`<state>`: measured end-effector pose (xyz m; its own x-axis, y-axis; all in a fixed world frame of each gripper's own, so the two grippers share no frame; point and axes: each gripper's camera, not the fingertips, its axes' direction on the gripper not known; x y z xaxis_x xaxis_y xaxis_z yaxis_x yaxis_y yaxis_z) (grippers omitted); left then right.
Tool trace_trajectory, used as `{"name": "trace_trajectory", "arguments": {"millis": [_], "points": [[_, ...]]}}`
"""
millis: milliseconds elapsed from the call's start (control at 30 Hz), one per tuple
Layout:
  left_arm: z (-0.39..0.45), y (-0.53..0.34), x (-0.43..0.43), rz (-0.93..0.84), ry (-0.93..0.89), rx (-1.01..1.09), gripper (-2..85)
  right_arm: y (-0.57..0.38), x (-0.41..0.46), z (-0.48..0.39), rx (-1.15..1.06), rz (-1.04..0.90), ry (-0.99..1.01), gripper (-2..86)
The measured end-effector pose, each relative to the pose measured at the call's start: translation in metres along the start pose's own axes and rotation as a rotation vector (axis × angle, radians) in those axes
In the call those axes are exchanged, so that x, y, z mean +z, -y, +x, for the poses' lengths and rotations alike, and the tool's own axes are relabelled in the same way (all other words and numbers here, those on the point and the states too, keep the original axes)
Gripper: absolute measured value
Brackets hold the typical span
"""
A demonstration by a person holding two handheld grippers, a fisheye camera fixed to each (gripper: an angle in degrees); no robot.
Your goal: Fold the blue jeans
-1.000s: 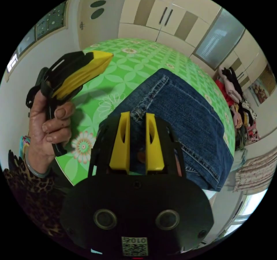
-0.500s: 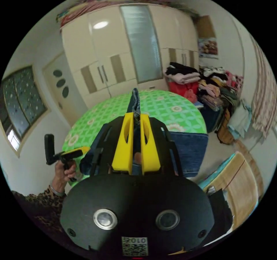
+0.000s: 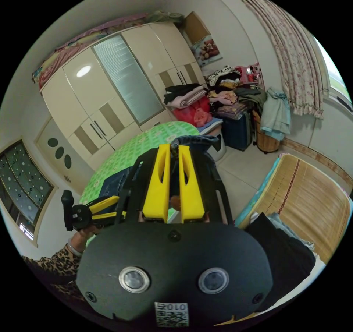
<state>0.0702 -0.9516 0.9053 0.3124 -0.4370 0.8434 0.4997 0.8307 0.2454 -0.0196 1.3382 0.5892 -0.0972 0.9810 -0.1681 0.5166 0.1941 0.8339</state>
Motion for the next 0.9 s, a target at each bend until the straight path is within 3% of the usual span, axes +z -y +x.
{"name": "trace_trajectory", "arguments": {"millis": [233,367,500,633,767,900], "points": [[0.021,0.013,0.032,-0.005,0.142,0.012,13.4,0.002,0.014,0.025,0.038,-0.039,0.04,3.4],[-0.02,0.005,0.027,0.049,0.066,-0.096,12.6,0.013,0.017,0.033,0.067,-0.055,0.037,3.5],[-0.094,-0.022,-0.005,0.152,0.109,-0.269,12.0,0.023,0.01,0.039,0.128,-0.045,-0.088,3.6],[-0.233,-0.129,-0.052,0.254,0.111,-0.56,11.2,0.032,0.02,0.053,0.185,-0.123,-0.217,3.8],[-0.343,-0.275,-0.063,0.24,0.173,-0.844,10.9,0.025,0.043,0.067,0.279,-0.213,-0.22,3.9],[-0.389,-0.389,-0.06,0.186,0.262,-1.019,10.7,0.007,0.047,0.055,0.328,-0.163,-0.238,3.9]]}}
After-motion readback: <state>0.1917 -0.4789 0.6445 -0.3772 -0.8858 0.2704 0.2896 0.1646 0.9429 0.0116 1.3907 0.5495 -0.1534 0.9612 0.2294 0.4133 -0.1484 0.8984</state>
